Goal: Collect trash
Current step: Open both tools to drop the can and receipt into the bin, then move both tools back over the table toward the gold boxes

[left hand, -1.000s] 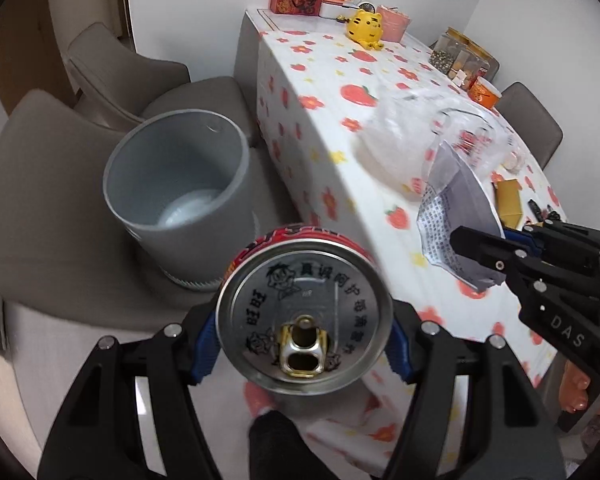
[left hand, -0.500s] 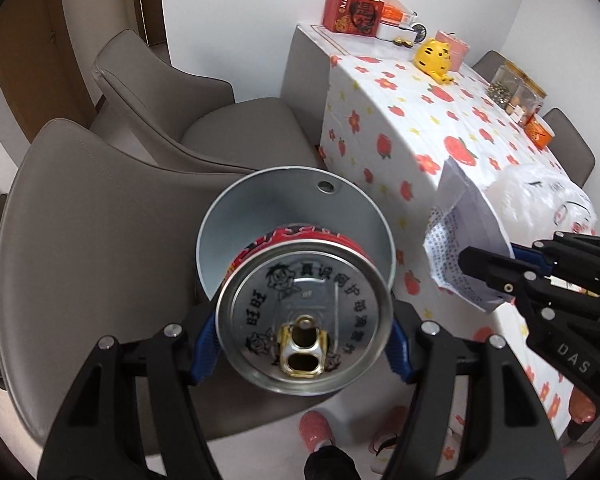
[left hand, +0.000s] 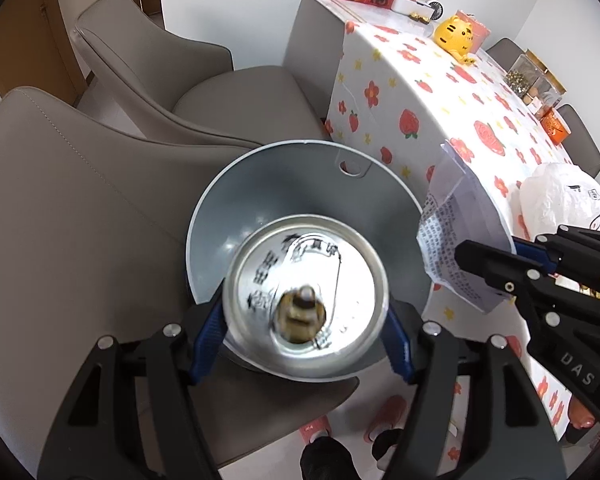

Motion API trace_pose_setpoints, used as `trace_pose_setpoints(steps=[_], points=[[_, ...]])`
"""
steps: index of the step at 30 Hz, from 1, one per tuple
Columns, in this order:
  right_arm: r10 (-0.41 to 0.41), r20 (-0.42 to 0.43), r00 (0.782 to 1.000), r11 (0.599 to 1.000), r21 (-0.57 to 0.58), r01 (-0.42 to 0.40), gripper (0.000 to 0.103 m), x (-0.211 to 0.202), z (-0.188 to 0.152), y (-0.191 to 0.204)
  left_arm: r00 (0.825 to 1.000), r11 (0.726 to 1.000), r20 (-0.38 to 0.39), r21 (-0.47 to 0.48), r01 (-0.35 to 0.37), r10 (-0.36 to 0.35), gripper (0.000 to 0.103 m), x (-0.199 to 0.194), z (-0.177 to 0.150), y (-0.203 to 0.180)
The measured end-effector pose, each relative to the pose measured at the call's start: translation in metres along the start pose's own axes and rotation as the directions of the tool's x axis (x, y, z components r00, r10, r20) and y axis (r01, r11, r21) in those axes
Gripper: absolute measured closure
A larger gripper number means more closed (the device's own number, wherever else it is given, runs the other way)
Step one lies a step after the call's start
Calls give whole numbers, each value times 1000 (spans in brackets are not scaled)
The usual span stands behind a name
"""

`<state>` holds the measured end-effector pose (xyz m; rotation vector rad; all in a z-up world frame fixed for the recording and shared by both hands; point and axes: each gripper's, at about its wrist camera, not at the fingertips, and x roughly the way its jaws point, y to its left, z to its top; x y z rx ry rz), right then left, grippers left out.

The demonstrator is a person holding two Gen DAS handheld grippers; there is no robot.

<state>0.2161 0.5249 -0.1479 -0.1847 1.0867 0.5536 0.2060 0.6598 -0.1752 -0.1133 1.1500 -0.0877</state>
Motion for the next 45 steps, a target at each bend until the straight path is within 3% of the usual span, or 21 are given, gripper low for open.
trace_pose_setpoints(steps=[5, 13, 21, 27, 31, 33, 37, 42, 45], points=[[4, -14, 1000, 1000, 0, -4, 93, 8, 2, -1, 1000, 1000, 10, 6, -2, 2, 29, -1, 0, 0], [16, -14, 1000, 1000, -12, -16, 93, 13, 6, 4, 1000, 1000, 15, 11, -14, 13, 28, -6, 0, 3], [6, 6, 1000, 1000, 5, -6, 61, 9, 10, 0, 1000, 1000, 20, 2, -20, 20, 28, -15, -5, 10], [-19, 23, 1000, 999, 29, 19, 61, -9, -3, -11, 1000, 999, 25, 34, -14, 13, 28, -23, -8, -2], [-58, 37, 998, 996, 67, 55, 60, -33, -24, -25, 999, 997, 31, 74, 10, -12, 27, -29, -9, -21], [-79, 43, 996, 992, 103, 74, 52, -46, -37, -37, 999, 995, 35, 98, 21, -25, 25, -32, -10, -35], [-148, 58, 987, 972, 192, 134, 51, -81, -71, -67, 997, 983, 32, 171, 65, -71, 24, -37, -13, -73], [-258, 66, 964, 915, 337, 222, 49, -132, -124, -112, 989, 949, 14, 283, 138, -148, 24, -41, -16, -136], [-335, 61, 940, 857, 434, 277, 45, -163, -163, -141, 982, 915, -2, 361, 179, -191, 23, -43, -23, -183]])
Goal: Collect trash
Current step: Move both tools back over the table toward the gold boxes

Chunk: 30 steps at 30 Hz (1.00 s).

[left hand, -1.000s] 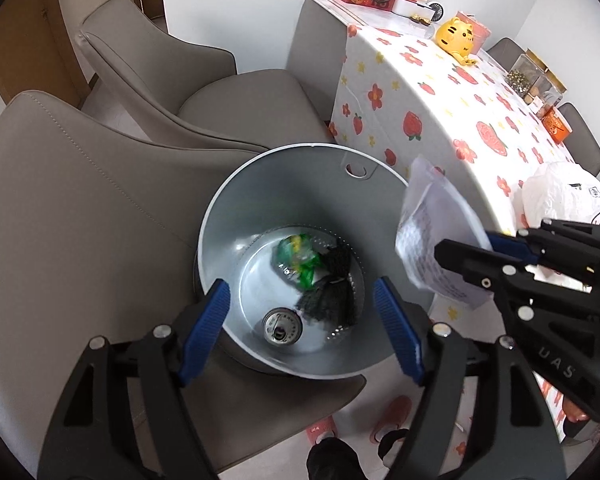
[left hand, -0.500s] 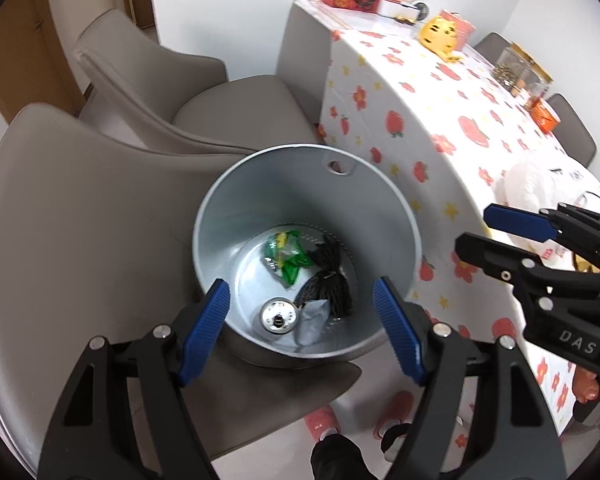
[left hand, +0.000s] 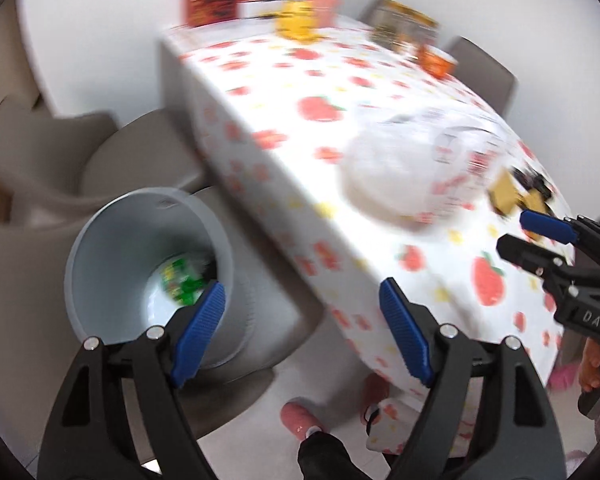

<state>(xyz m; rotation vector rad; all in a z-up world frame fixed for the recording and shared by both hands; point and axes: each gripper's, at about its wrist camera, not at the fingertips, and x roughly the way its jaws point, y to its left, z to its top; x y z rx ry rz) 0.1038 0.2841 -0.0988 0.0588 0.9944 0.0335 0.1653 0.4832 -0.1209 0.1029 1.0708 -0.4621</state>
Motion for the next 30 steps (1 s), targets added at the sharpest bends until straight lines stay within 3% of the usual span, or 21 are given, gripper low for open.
trace_pose_setpoints(steps=[4, 8, 16, 22, 30], points=[[-95, 13, 995, 988, 123, 93, 44, -23, -23, -67, 999, 994, -10, 100, 51, -50, 23, 13, 11, -66], [-155, 9, 988, 968, 202, 150, 43, -40, -40, -129, 995, 985, -25, 142, 96, -94, 23, 28, 22, -132], [-183, 10, 983, 957, 232, 176, 42, -51, -49, -240, 992, 980, -50, 154, 123, -117, 23, 63, 43, -245], [-178, -18, 984, 951, 253, 176, 42, -32, -47, -298, 990, 977, -75, 172, 130, -118, 23, 101, 64, -303], [-170, -73, 983, 927, 328, 184, 42, 23, -52, -323, 981, 971, -141, 179, 157, -132, 23, 168, 90, -324]])
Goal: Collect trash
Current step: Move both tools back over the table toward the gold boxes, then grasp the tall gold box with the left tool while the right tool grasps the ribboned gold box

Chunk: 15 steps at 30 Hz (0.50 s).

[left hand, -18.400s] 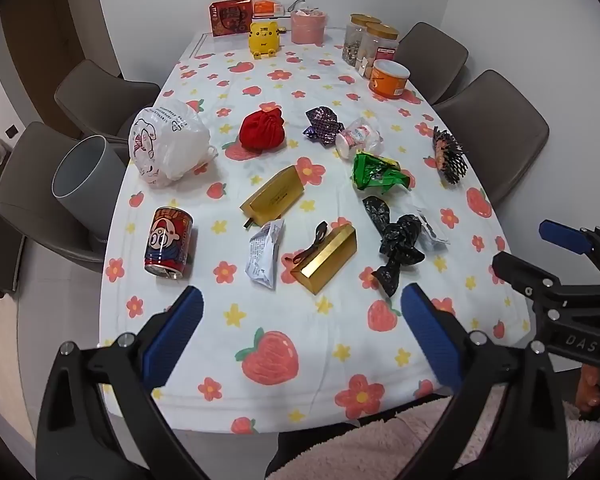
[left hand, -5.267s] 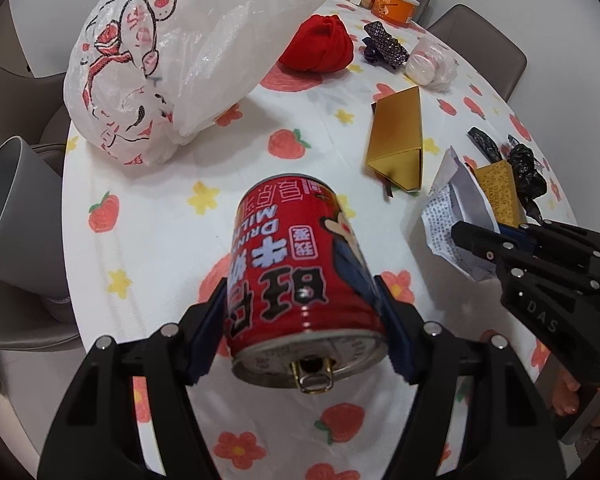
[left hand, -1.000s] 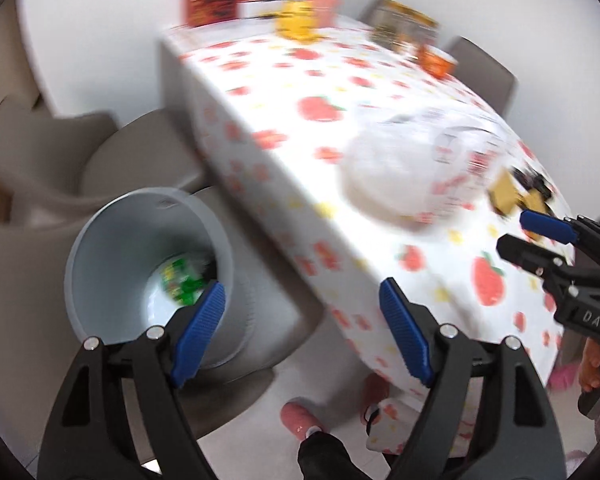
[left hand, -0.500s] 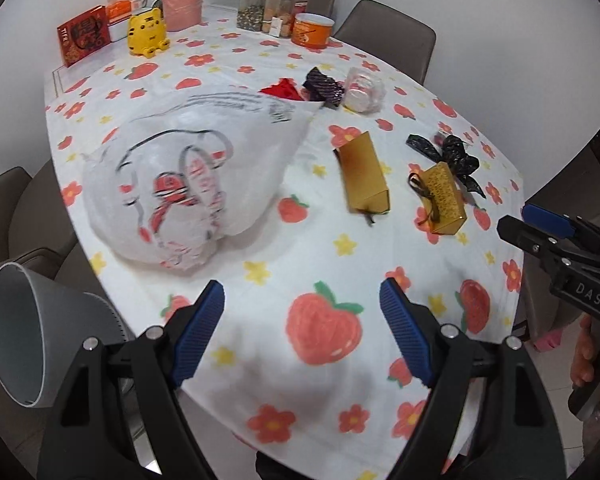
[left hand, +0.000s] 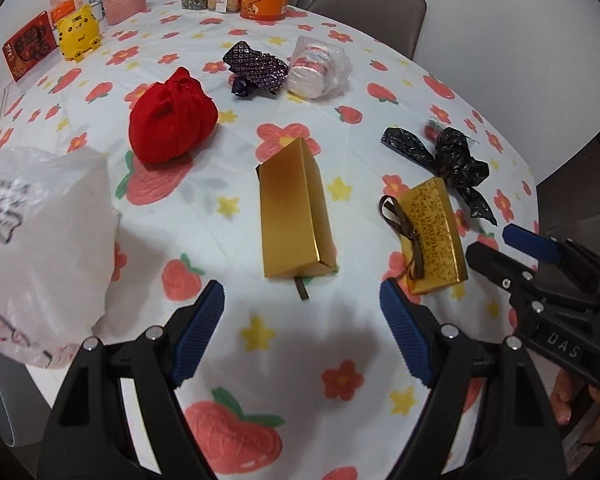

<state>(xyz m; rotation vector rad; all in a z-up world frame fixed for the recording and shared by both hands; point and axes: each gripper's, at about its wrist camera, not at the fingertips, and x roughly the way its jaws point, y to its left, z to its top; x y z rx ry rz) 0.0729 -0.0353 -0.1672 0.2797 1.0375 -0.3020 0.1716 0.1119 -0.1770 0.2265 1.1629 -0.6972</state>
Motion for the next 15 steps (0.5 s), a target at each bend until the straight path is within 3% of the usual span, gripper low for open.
trace_pose_setpoints(steps=[9, 15], points=[[-55, -70, 996, 996, 64, 59, 42, 57, -4, -6, 998, 1000, -60, -3, 12, -13, 23, 62, 24, 9], [-80, -95, 992, 995, 55, 86, 41, 73, -6, 2, 999, 997, -33, 71, -11, 13, 25, 70, 26, -3]])
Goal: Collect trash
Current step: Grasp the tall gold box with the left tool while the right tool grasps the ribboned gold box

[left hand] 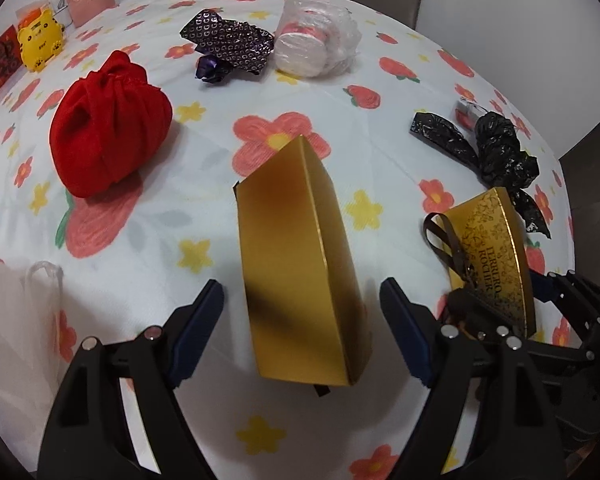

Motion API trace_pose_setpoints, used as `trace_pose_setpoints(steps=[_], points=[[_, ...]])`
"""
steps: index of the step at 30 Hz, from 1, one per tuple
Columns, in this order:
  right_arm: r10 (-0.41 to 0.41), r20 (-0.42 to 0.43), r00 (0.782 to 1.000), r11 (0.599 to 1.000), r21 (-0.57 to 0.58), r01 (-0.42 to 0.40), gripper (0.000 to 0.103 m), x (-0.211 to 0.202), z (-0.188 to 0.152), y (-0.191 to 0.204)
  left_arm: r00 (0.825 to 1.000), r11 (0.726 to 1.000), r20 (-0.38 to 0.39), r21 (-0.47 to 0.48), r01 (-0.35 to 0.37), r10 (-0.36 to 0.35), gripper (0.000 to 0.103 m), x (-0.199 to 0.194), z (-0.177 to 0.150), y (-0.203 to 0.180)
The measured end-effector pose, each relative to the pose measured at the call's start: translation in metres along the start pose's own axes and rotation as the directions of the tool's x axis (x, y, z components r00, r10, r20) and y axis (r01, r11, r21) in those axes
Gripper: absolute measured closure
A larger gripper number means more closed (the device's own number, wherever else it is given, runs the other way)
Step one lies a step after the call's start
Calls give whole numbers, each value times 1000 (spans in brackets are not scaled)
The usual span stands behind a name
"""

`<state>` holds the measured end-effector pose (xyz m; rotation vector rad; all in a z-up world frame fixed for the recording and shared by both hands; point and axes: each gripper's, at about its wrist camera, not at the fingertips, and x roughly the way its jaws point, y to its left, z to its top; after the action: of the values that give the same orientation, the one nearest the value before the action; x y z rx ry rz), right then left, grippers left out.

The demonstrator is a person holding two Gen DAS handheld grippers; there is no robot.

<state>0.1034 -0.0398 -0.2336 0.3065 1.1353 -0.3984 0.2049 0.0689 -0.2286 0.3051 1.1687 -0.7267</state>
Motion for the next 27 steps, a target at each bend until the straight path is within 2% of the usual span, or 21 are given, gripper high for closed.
trace_pose_setpoints(steps=[1, 2, 3, 6, 15, 27], points=[[-9, 5, 1000, 1000, -11, 9, 42, 0, 0, 2, 1000, 1000, 10, 5, -6, 6, 36, -1, 1, 0], [-13, 7, 1000, 1000, -21, 13, 47, -1, 0, 4, 1000, 1000, 13, 11, -7, 7, 47, -1, 2, 1], [-11, 14, 1000, 1000, -26, 12, 55, -2, 1, 6, 1000, 1000, 10, 11, 0, 0, 47, -2, 3, 2], [-10, 18, 1000, 1000, -27, 10, 56, -4, 2, 8, 999, 999, 2, -20, 40, -40, 48, -3, 4, 9], [-9, 60, 998, 1000, -28, 11, 57, -31, 5, 8, 999, 999, 29, 13, 46, -46, 49, -30, -2, 10], [-21, 120, 993, 1000, -6, 21, 57, -97, -10, 16, 994, 993, 81, 102, 64, -72, 49, -97, -20, 1]])
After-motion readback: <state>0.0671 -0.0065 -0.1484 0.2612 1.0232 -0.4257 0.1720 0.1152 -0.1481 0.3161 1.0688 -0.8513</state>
